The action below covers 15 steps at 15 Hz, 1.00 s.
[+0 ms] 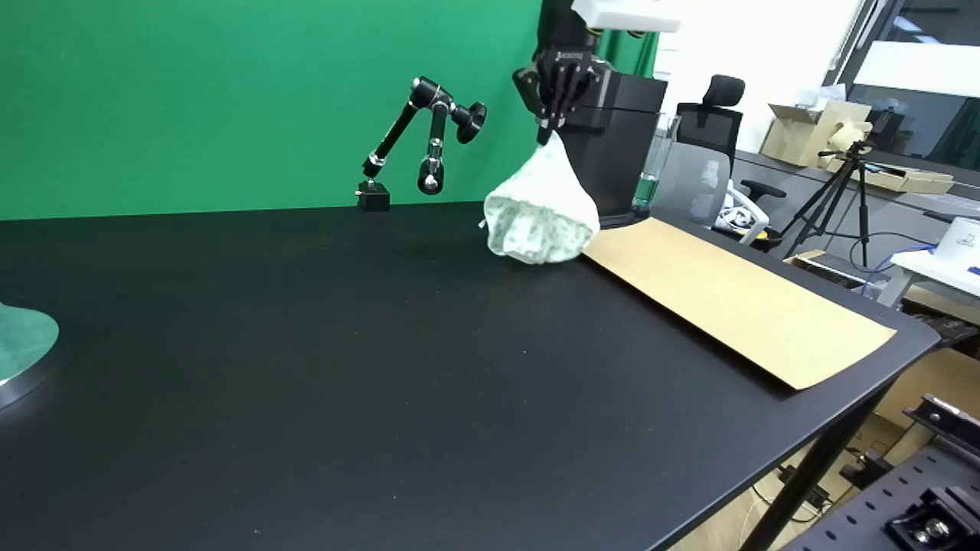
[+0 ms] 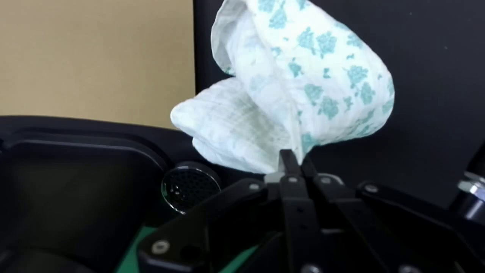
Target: Hang the cloth on the black stand
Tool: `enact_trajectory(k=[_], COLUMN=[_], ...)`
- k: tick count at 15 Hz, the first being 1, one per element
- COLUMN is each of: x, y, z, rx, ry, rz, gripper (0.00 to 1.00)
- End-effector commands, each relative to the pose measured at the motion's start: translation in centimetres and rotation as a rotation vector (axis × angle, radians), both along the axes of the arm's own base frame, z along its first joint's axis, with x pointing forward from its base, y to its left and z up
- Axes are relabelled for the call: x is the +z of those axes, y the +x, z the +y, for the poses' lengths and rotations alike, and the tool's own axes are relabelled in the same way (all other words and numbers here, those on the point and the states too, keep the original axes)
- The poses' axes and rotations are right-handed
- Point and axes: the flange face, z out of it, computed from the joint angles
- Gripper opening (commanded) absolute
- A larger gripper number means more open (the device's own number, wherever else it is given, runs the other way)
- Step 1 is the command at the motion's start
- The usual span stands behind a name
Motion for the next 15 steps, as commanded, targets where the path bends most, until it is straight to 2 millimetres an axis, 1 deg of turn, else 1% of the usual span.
enact_trajectory(k=[1,4,6,8,12,15], x=[3.1,5.1,5.9,6.6,7.9,9.0], y=[2.6,3.9,4.2,4.1,4.0,4.0], z=[4.4,9.1,12.1,14.6,18.2,19.9], rx=[0.009,0.059,0.093,0.121,0.170,0.179], ry=[-0.003,0.006,0.010,0.013,0.005,-0.004], rz=[-0.047,-0.086,-0.097,-0.102,-0.116,-0.129], gripper=[0.00,0.00,0.00,0.00,0.00,0.00])
